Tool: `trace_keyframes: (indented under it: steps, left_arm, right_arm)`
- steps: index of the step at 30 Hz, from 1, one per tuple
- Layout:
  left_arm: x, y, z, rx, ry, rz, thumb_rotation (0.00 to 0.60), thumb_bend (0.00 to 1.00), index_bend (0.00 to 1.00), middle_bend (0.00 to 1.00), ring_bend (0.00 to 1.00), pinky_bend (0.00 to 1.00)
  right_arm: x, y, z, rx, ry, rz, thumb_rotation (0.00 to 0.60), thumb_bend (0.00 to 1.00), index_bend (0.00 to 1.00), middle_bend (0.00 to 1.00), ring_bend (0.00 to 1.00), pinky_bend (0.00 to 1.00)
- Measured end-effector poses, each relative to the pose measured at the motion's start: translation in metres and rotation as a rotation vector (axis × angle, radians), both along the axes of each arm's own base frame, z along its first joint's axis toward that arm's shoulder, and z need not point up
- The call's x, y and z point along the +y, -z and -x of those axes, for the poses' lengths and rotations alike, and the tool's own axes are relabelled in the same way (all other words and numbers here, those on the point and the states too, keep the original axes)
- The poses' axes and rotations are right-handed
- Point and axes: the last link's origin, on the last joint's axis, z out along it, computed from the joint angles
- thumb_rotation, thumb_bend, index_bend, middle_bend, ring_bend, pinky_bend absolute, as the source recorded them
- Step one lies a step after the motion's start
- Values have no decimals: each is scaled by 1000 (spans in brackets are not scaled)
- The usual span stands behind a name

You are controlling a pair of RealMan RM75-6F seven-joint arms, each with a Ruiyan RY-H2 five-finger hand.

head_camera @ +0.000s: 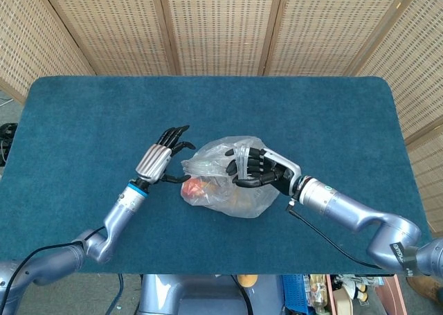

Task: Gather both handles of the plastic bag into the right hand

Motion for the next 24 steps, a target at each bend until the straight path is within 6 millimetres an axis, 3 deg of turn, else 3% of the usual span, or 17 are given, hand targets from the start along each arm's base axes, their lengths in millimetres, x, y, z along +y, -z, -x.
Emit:
trace_keyframes:
  steps: [7, 12, 15, 24]
  left_arm:
    - [7, 13, -18, -11, -17, -2, 600, 302, 419, 0, 0, 0]
    - [11, 25, -37, -4, -11, -8, 600, 403, 604, 0, 0, 0]
    - [13, 22, -41, 0, 3, -36, 600, 421, 701, 0, 0, 0]
    - [15, -4, -47, 15, 84, -141, 600, 457, 788, 0, 0, 0]
  right_arm:
    - [0, 3, 0, 30, -23, 1, 600, 39, 281, 440, 370, 354]
    - [2, 5, -2, 40, -34, -3, 600, 36, 281, 440, 369, 354]
    - [2, 5, -2, 43, -34, -1, 600, 39, 281, 440, 369, 354]
    - [2, 5, -1, 47, -29, 3, 600, 39, 281, 440, 370, 354]
